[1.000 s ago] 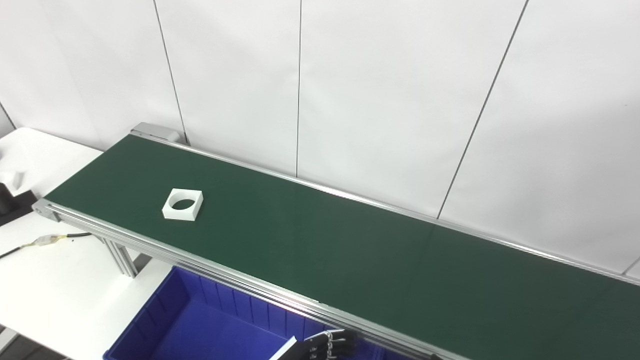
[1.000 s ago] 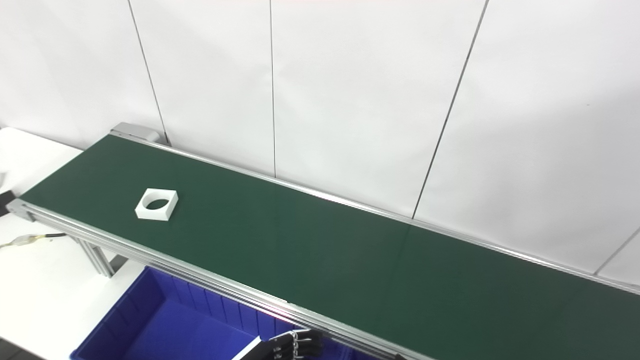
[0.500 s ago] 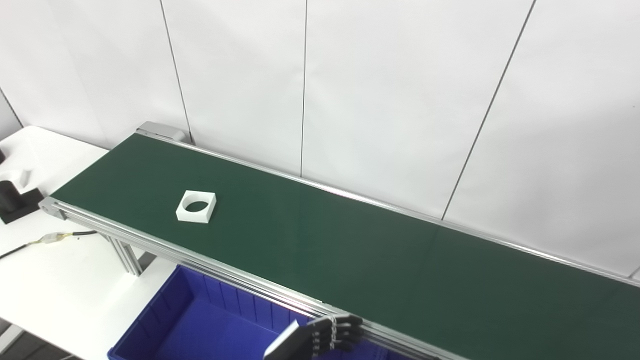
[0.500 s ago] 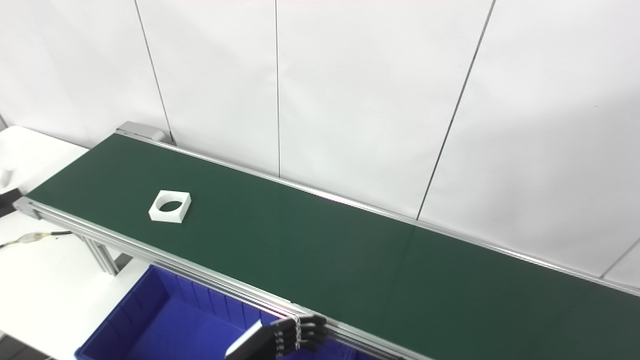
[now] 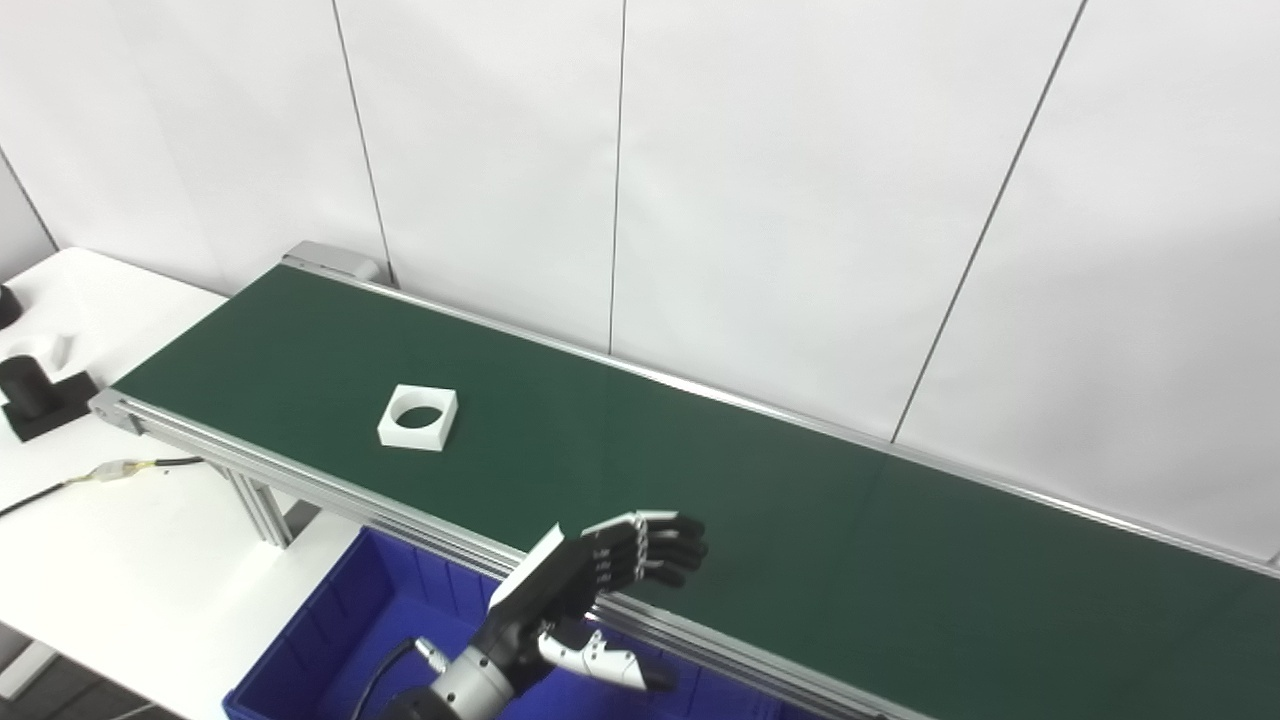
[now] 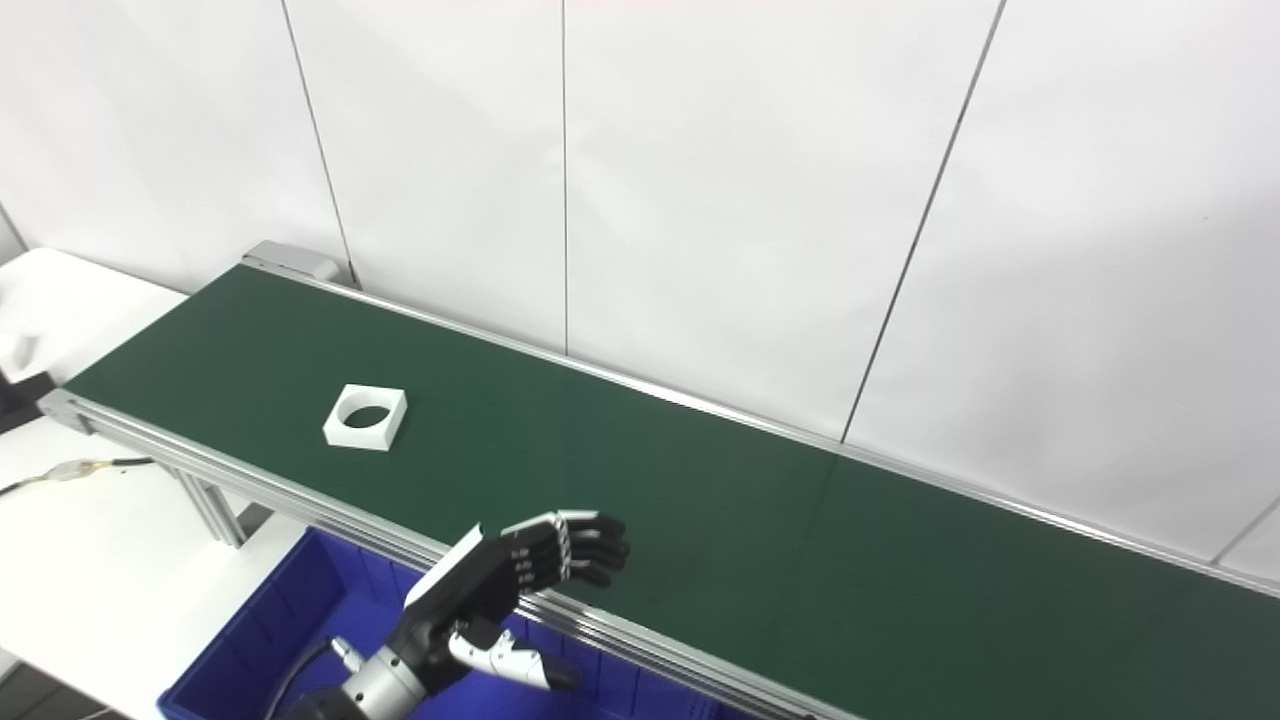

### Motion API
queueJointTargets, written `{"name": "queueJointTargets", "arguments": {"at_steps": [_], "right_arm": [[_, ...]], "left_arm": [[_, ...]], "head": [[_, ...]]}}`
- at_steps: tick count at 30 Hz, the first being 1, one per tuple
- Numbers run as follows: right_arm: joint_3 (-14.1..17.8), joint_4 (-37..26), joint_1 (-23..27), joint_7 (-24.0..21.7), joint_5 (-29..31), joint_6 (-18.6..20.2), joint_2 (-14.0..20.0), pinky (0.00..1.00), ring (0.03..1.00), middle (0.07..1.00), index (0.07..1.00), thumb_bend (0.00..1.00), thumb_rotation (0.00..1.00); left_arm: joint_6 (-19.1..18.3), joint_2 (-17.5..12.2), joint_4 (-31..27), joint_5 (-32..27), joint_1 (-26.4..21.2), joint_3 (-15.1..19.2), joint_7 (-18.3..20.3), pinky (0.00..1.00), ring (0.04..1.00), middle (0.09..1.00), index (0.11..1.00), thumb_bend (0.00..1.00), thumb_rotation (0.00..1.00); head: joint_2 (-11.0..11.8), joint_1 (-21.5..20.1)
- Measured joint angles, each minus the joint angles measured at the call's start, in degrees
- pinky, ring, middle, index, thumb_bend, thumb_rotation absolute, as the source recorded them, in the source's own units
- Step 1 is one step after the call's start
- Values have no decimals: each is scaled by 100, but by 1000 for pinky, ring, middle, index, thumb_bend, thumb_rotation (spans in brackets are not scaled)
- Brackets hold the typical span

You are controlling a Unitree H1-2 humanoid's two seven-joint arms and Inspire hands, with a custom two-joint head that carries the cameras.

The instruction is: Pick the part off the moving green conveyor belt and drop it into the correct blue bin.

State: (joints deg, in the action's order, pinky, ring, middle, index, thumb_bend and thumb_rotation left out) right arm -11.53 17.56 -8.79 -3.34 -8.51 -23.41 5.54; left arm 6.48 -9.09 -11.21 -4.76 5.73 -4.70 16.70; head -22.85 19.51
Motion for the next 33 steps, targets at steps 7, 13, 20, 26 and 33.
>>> {"name": "queueJointTargets", "arguments": {"at_steps": [7, 13, 20, 26, 33], "right_arm": [[-9, 12, 17, 1, -4, 0, -3, 752, 803, 857, 913, 576, 294], [-10, 44, 63, 3, -4, -2, -7, 750, 799, 850, 910, 587, 303], [-9, 81, 92, 5, -6, -27, -29, 751, 802, 851, 910, 590, 292], [-9, 103, 138, 6, -39, -34, -29, 747, 801, 852, 913, 593, 311], [-14, 142, 148, 14, -40, -65, -37, 730, 795, 851, 909, 593, 294]], "left_arm": [[-354, -166, -92, 641, -268, -22, -98, 741, 807, 836, 847, 892, 186], [-499, -333, -132, 1324, -610, -12, -215, 716, 803, 835, 838, 833, 68], [-917, -362, -212, 1819, -874, 5, -324, 774, 841, 858, 843, 827, 33], [-1269, -538, -184, 2145, -1229, 13, -347, 792, 854, 867, 851, 850, 19], [-1269, -799, 349, 2338, -1699, -68, -342, 819, 869, 882, 852, 856, 8]], "head": [[-9, 0], [9, 0], [9, -44], [9, -79], [9, -105]]}}
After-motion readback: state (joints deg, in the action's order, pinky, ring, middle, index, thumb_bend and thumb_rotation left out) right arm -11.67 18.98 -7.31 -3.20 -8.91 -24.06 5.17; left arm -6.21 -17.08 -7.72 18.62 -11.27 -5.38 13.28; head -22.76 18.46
